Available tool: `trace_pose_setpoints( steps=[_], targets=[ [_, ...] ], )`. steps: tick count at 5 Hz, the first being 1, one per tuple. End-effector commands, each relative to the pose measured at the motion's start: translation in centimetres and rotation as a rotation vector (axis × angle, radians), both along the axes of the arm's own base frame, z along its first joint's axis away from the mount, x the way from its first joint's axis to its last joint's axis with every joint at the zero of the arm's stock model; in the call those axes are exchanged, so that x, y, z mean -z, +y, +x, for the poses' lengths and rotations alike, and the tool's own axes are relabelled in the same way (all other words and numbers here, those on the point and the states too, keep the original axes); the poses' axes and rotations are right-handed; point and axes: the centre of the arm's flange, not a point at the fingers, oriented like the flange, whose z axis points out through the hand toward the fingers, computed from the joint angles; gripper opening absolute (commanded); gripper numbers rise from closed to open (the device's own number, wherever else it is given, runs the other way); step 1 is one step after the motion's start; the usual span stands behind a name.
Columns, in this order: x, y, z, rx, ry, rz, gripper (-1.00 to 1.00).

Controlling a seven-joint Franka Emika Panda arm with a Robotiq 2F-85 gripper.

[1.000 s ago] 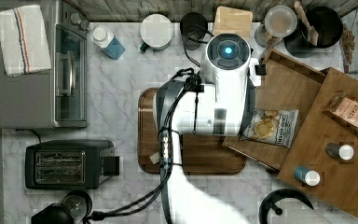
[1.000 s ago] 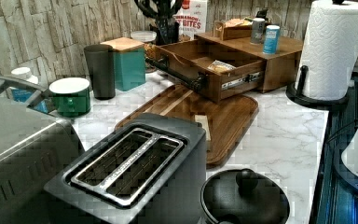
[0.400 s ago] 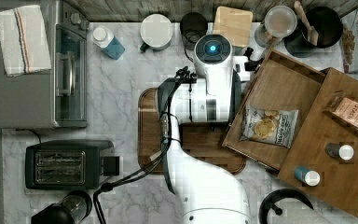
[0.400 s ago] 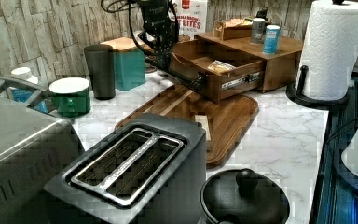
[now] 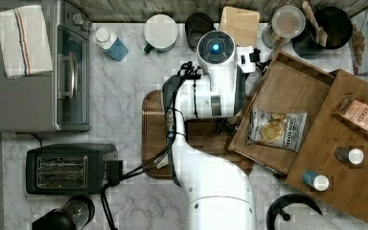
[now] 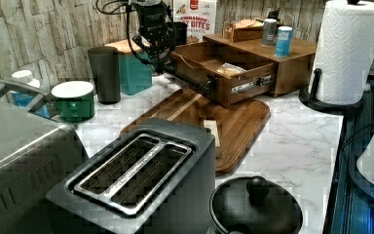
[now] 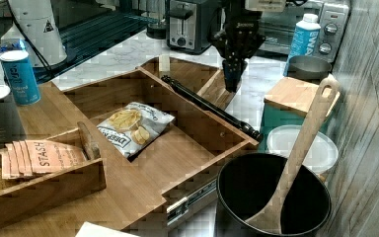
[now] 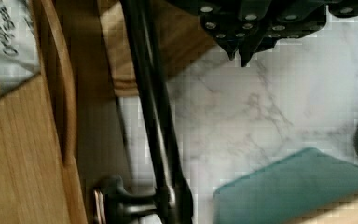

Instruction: Close the drawer.

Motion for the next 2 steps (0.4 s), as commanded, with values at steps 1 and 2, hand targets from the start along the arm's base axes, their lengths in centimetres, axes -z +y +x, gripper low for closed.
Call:
trace_pose_setpoints(
  steps=[1, 2],
  targets=[
    [-5.5, -0.9, 4.9, -0.040, -0.103, -0.061, -1.00],
    [-4.3, -2.0, 4.6, -0.032, -0.080, -0.016, -1.00]
  ],
)
